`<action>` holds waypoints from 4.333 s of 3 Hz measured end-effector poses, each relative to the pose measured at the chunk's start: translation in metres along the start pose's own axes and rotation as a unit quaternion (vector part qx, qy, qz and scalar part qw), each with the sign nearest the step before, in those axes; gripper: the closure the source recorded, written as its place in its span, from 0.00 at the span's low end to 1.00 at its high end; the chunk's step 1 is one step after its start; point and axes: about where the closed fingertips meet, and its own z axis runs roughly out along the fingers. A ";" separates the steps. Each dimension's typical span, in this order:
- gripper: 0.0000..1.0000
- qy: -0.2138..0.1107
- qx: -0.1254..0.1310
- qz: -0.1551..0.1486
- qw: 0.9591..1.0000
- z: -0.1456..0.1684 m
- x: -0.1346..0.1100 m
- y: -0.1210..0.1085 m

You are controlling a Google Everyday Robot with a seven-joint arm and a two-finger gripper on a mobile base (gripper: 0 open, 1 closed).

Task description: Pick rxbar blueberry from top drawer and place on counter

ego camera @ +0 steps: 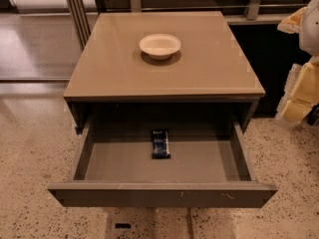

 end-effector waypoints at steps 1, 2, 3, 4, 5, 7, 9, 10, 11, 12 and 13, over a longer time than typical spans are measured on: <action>0.00 0.000 0.000 0.000 1.000 0.000 0.000 0.000; 0.00 -0.011 0.020 0.027 0.999 0.010 0.001 0.003; 0.00 -0.049 0.009 0.127 0.991 0.058 0.009 0.030; 0.00 -0.092 0.002 0.189 0.978 0.110 0.000 0.036; 0.00 -0.121 0.013 0.204 0.971 0.141 -0.015 0.018; 0.00 -0.128 0.011 0.241 0.962 0.163 -0.002 0.025; 0.00 -0.154 -0.011 0.285 0.946 0.231 -0.008 0.026; 0.00 -0.153 -0.027 0.290 0.944 0.260 -0.017 0.029; 0.00 -0.150 -0.043 0.295 0.943 0.285 -0.028 0.030; 0.00 -0.152 -0.062 0.284 0.945 0.310 -0.055 0.036; 0.00 -0.154 -0.079 0.258 0.950 0.334 -0.087 0.045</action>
Offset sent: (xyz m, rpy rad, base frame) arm 0.0054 0.0021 -0.0587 0.1831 -0.2037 -0.3002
